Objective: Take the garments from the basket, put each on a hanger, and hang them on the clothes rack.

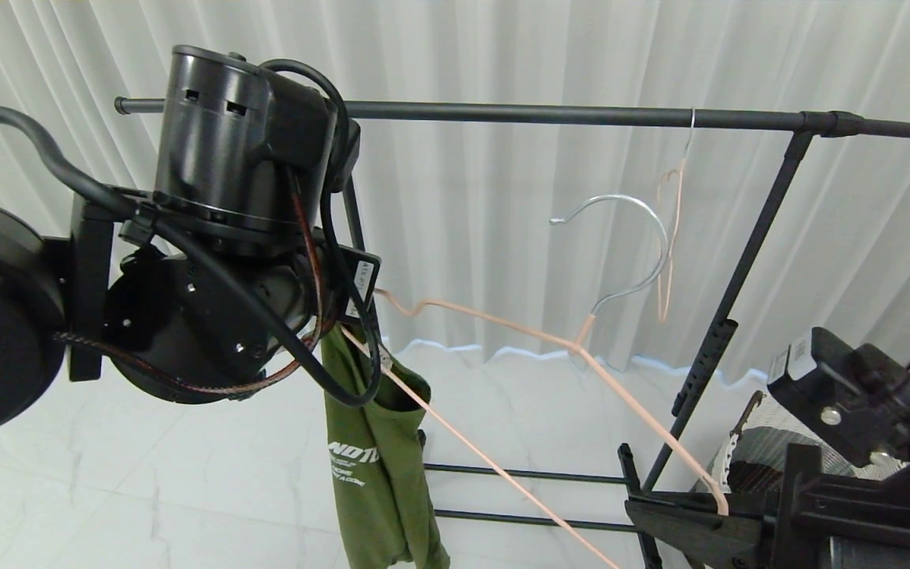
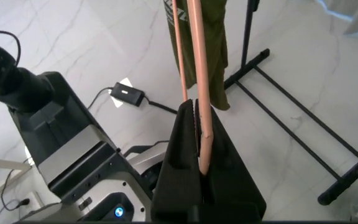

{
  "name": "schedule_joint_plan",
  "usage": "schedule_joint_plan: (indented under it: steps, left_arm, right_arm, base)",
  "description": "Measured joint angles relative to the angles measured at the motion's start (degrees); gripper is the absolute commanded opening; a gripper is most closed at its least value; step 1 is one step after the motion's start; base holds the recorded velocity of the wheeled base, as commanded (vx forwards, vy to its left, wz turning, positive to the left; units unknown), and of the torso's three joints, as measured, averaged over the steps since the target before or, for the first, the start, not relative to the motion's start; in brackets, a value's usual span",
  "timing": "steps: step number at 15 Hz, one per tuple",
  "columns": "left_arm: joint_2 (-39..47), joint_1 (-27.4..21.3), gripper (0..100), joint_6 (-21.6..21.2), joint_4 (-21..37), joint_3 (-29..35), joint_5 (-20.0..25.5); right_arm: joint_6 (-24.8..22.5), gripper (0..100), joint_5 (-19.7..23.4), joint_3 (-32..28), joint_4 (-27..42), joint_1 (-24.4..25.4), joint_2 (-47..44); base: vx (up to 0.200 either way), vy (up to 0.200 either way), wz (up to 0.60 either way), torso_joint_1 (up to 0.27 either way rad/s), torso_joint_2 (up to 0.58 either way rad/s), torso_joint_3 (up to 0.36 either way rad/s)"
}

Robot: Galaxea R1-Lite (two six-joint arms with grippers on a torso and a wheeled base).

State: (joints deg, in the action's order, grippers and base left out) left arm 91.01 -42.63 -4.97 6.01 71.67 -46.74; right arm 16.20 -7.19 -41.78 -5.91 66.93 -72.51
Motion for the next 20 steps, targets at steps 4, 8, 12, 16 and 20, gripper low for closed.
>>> schedule_joint_plan:
  steps: [4, 8, 12, 16, 20]
  left_arm:
    - [-0.02, 0.0, 0, 0.07, 0.0, 0.07, 0.0]
    - [0.11, 0.07, 0, 0.18, -0.02, -0.11, -0.12]
    - [0.22, -2.07, 0, 2.02, -0.02, 0.02, -0.04]
    - [0.2, -3.4, 0, 2.62, -0.02, 0.38, 0.02]
    - [0.0, -3.51, 0, 3.19, -0.02, 0.66, -0.06]
  right_arm:
    - [3.3, 0, -1.43, -1.0, -0.82, -1.05, -1.0]
    - [5.78, 0, -3.83, -1.55, -2.07, -1.85, -1.11]
    - [5.88, 0, -3.96, -1.6, -4.57, -1.9, -1.91]
    - [5.85, 0, -3.97, -1.72, -7.35, -1.72, -4.23]
    - [5.88, 0, -4.3, -1.72, -8.48, -1.69, -6.4]
  base:
    - [0.0, 0.0, 0.0, 0.0, 0.0, 0.0]
    - [0.0, 0.0, 0.0, 0.0, 0.0, 0.0]
    - [0.0, 0.0, 0.0, 0.0, 0.0, 0.0]
    - [0.0, 0.0, 0.0, 0.0, 0.0, 0.0]
    - [0.0, 0.0, 0.0, 0.0, 0.0, 0.0]
